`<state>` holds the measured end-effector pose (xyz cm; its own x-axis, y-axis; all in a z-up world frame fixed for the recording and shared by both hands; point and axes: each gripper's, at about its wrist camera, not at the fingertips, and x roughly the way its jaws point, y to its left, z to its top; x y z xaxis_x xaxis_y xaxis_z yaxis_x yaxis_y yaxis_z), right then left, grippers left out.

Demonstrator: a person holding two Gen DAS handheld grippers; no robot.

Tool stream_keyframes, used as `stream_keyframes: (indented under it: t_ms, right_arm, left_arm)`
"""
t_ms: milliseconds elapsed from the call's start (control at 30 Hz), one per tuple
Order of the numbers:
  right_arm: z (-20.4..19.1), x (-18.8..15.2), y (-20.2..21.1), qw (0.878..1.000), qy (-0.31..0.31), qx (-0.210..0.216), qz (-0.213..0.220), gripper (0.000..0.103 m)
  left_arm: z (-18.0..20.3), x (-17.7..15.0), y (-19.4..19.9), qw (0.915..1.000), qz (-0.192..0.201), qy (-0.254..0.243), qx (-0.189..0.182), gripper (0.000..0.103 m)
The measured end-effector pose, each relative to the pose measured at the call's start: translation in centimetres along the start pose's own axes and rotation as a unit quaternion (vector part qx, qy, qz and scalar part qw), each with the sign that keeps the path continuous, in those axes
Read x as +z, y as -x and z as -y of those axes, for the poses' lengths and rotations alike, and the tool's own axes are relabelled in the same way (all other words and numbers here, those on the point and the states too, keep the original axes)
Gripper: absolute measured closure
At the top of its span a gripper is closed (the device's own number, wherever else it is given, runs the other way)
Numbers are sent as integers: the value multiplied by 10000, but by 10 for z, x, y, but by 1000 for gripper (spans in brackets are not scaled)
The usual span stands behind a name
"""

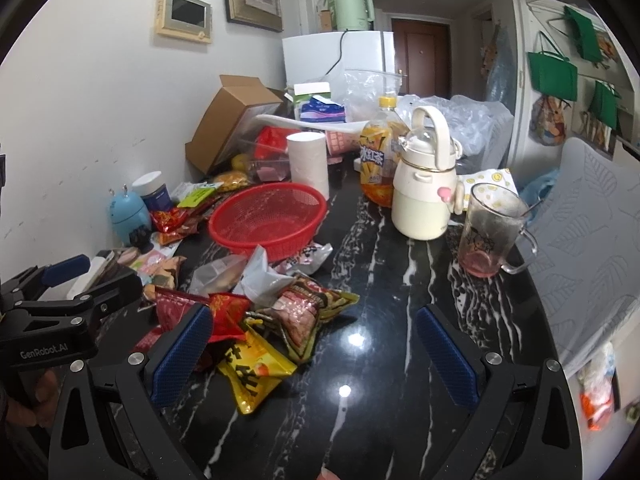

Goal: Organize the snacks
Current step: 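Move both grippers over the snack pile toward the bags, then grasp the yellow snack bag with black print with the right gripper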

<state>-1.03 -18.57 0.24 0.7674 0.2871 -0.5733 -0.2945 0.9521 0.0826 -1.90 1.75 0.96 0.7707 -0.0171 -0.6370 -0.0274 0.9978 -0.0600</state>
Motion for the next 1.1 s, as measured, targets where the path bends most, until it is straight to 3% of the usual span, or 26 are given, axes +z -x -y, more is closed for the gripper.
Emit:
stream_keyframes:
  t_ms: [567,1100]
  right_arm:
    - [-7,-21,-23,9991,16,259,-342,0]
    - [-29,-47,-85,9915,101,558,-1174,0]
  left_arm:
    - [-9,-27,-12,9997,-262,-11,15,0]
    - [-39,-50,-39,9987,-417,280,29,0]
